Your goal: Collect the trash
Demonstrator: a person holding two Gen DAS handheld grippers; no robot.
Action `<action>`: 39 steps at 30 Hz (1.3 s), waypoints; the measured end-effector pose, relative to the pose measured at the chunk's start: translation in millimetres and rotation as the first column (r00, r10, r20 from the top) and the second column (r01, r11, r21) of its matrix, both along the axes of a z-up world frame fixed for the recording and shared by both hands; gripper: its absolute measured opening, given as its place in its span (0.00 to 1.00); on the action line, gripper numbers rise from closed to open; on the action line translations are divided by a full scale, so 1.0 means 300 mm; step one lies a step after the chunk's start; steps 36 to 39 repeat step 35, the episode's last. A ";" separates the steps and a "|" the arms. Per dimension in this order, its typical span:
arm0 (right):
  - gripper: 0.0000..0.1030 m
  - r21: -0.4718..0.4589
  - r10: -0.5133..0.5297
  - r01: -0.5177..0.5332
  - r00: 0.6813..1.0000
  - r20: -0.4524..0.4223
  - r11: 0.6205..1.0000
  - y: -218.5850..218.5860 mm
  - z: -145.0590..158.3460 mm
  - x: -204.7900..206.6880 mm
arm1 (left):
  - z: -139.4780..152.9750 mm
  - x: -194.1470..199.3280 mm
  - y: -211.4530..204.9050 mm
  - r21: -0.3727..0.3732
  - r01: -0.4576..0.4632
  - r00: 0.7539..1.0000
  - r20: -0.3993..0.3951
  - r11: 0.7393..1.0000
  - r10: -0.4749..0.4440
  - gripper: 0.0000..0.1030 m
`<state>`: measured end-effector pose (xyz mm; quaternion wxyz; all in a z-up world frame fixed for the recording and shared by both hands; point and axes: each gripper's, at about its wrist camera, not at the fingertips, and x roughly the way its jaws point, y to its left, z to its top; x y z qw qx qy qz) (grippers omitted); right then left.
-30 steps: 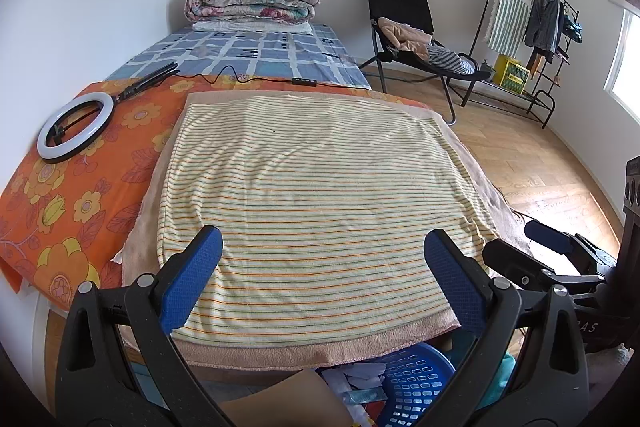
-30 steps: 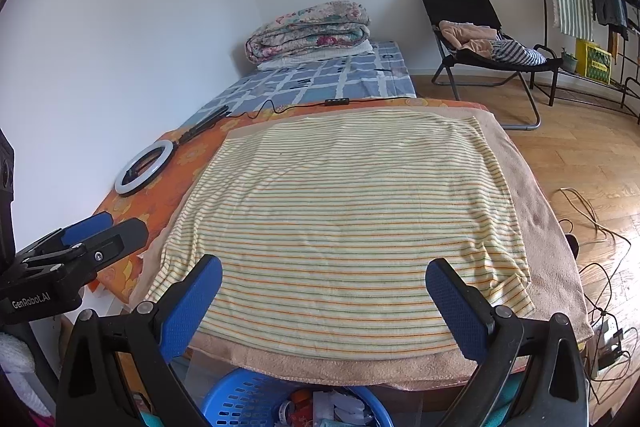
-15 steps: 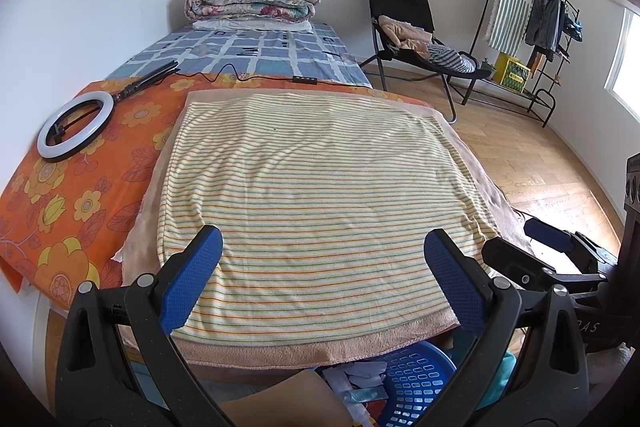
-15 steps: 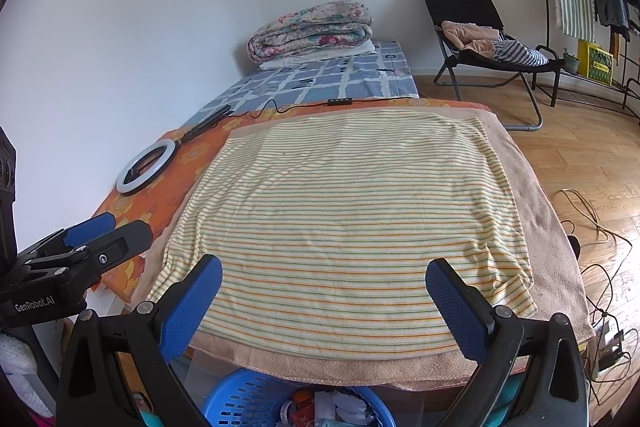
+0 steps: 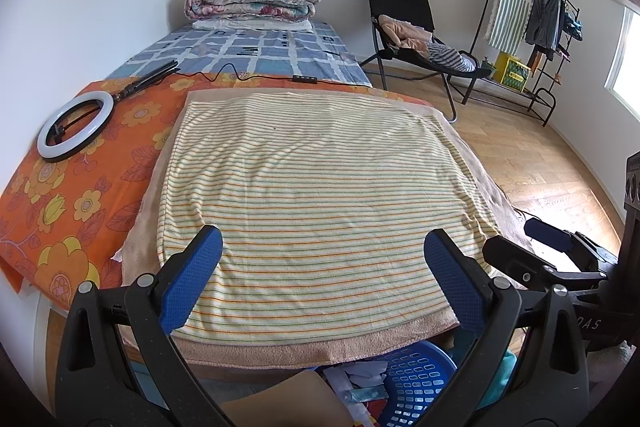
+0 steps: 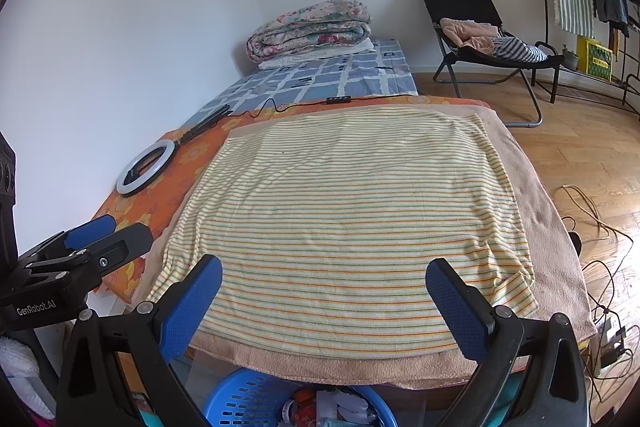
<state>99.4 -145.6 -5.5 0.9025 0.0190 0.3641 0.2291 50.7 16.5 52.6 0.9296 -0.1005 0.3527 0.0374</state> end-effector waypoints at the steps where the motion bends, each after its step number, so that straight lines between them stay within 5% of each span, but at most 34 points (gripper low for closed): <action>1: 1.00 0.000 0.000 0.000 1.000 -0.001 1.000 0.001 0.000 0.000 | 0.000 0.000 0.000 0.001 -0.001 1.000 0.000 1.000 0.001 0.99; 39: 1.00 0.044 -0.011 0.013 0.999 -0.043 0.999 -0.015 -0.029 0.007 | -0.029 -0.028 0.006 0.001 -0.005 1.000 -0.004 1.000 0.005 0.99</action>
